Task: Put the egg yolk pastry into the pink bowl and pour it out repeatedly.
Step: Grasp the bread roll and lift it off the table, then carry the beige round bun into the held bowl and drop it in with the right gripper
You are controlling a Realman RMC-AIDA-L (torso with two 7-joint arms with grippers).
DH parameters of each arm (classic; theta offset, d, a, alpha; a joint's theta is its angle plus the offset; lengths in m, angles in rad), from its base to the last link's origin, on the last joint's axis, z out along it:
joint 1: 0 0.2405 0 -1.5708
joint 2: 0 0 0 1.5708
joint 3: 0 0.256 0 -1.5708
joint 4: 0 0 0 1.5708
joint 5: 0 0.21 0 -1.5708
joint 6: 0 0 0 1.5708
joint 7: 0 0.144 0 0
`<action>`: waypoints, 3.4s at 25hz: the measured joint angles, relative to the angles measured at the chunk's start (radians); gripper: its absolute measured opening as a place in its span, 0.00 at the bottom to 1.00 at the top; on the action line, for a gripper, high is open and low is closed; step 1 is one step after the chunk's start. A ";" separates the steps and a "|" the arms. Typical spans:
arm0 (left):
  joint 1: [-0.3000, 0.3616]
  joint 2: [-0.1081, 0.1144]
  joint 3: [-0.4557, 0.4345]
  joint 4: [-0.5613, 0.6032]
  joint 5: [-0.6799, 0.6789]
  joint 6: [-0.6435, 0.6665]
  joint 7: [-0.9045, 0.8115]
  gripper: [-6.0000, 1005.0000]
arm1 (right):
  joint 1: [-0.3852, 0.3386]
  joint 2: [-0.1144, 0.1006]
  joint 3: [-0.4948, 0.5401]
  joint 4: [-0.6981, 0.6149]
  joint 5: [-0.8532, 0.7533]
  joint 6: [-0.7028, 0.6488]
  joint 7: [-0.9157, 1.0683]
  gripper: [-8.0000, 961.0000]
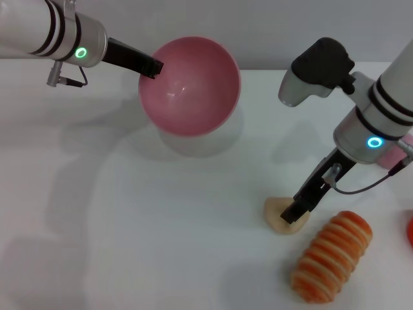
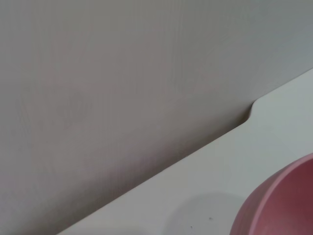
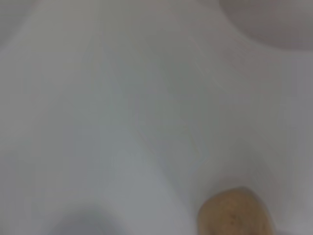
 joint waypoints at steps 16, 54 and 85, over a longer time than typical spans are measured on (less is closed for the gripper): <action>0.008 -0.001 -0.001 0.001 0.000 -0.014 0.002 0.05 | 0.012 0.005 -0.082 0.036 0.008 0.063 -0.002 0.28; -0.027 -0.045 0.022 0.042 0.000 0.075 0.009 0.05 | -0.109 -0.004 0.170 -0.533 0.221 0.058 -0.207 0.36; 0.093 -0.086 1.115 0.054 -0.375 -1.427 0.014 0.06 | -0.482 -0.073 0.745 -0.225 1.160 0.336 -0.892 0.55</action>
